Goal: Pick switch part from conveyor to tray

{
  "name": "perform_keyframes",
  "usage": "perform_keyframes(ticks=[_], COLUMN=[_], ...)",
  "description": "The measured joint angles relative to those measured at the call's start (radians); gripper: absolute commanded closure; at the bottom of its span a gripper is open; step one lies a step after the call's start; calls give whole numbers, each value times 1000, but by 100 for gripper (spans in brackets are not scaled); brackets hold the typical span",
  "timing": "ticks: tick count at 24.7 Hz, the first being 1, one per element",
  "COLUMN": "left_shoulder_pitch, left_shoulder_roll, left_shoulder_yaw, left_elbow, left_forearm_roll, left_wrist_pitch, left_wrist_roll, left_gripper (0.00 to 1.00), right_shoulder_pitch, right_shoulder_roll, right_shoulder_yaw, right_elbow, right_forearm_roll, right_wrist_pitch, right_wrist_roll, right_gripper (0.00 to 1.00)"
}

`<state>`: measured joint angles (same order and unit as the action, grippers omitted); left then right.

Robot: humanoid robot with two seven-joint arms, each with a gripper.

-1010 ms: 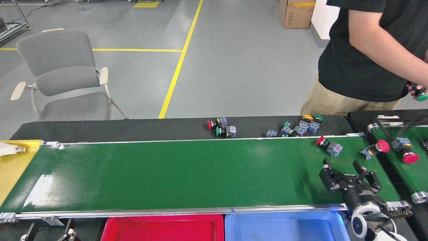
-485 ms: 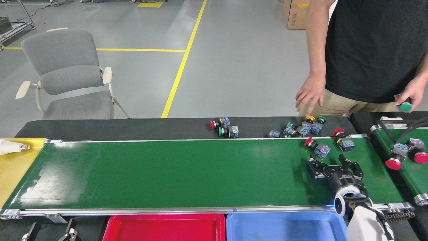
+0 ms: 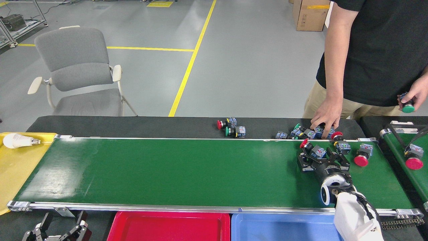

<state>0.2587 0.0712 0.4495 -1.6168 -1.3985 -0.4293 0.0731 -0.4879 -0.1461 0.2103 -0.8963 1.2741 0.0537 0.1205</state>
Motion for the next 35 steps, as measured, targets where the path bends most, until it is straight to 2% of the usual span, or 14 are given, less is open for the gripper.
perform_keyframes(ticks=[5,10,12,13,14,15,16,18,22,24,25,29,32,35], left_shoulder_pitch=[0,1,0,0,0,0,-5,-16,-17,-16,-15,-15,-15,-21], left_shoulder_roll=[0,0,0,0,0,0,0,0,0,0,0,0,0,0], left_shoulder_yaw=[0,1,2,2,2,1,0,-1,-1,-1,0,1,1,0], left_elbow=[0,0,1,1,1,1,1,1,2,3,3,3,3,3], left_forearm_roll=[0,0,0,0,0,0,0,0,0,0,0,0,0,0], left_wrist_pitch=[0,1,1,1,2,2,2,2,3,3,3,3,3,3], left_wrist_roll=[0,0,0,0,0,0,0,0,0,0,0,0,0,-1], left_gripper=[0,0,0,0,0,0,0,0,0,0,0,0,0,0], right_shoulder_pitch=[11,170,227,236,236,237,238,249,279,293,326,571,716,741], right_shoulder_roll=[0,0,2,6,12,24,45,70,81,87,88,90,90,98], right_shoulder_yaw=[8,99,206,273,340,397,451,510,527,500,442,156,-21,-129], right_elbow=[-58,-374,-507,-550,-574,-580,-580,-581,-584,-609,-644,-797,-839,-836], right_forearm_roll=[-6,3,23,32,40,51,64,77,80,76,74,74,74,73], right_wrist_pitch=[-12,-201,-296,-341,-377,-404,-423,-444,-458,-457,-436,-190,-35,29], right_wrist_roll=[-19,-38,-50,-53,-55,-56,-56,-57,-58,-58,-59,-74,-168,-213], right_gripper=[98,98,96,88,58,13,0,0,0,6,6,4,3,3])
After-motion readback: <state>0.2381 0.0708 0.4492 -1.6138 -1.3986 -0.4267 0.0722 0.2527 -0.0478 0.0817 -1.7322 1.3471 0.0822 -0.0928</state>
